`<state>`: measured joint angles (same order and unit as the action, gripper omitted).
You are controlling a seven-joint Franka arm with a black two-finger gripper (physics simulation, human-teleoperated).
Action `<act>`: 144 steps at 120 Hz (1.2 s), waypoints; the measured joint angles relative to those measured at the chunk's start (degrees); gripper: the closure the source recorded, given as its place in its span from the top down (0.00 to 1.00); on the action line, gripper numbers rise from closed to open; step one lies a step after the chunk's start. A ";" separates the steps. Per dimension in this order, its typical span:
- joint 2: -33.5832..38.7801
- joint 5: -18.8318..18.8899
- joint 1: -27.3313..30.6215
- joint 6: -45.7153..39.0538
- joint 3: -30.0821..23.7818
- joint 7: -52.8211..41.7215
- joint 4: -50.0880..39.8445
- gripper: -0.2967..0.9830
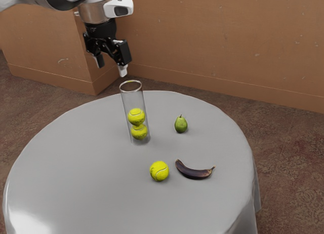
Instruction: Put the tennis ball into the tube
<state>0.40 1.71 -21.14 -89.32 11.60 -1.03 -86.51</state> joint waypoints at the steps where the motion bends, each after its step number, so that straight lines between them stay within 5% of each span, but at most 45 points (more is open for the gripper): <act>1: 0.01 -0.01 -0.01 0.00 0.00 0.00 0.00 0.77; 33: 0.36 0.01 0.48 0.54 -0.06 0.01 -1.03 0.77; 58: 7.58 -3.19 8.22 -0.50 -2.89 0.23 -13.19 0.77; 75: 5.88 -4.75 7.89 -3.58 -5.83 0.26 -18.03 0.77; 109: 3.38 -3.76 7.29 -19.83 -10.71 -0.32 -32.28 0.77; 144: -6.23 -3.73 7.46 -31.27 -13.40 -1.25 -33.31 0.77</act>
<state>-5.83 -2.03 -13.67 -120.59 -1.80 -2.28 -119.81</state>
